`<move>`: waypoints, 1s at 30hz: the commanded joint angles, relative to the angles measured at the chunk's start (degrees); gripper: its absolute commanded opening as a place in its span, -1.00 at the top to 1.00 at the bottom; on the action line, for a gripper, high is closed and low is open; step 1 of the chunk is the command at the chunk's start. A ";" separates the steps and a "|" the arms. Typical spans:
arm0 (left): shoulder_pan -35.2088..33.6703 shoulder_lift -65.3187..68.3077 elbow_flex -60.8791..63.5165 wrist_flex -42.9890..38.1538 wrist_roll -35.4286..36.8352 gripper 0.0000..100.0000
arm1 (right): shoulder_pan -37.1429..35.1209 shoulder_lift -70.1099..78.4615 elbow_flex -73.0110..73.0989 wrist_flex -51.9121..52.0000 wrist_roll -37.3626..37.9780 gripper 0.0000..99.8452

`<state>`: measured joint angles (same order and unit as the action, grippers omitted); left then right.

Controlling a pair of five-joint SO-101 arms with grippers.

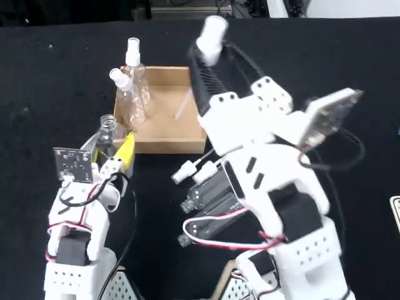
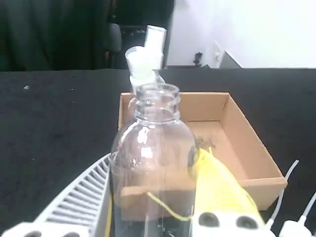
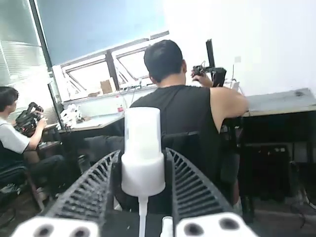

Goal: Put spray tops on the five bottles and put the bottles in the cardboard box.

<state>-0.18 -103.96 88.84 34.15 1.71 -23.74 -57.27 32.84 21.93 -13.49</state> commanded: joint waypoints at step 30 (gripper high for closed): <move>9.01 -0.70 8.57 -27.16 0.70 0.94 | -8.09 1.89 -3.91 -7.21 -0.53 0.98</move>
<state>7.91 -103.96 96.13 7.96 1.71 -30.68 -53.67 32.84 16.48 -13.49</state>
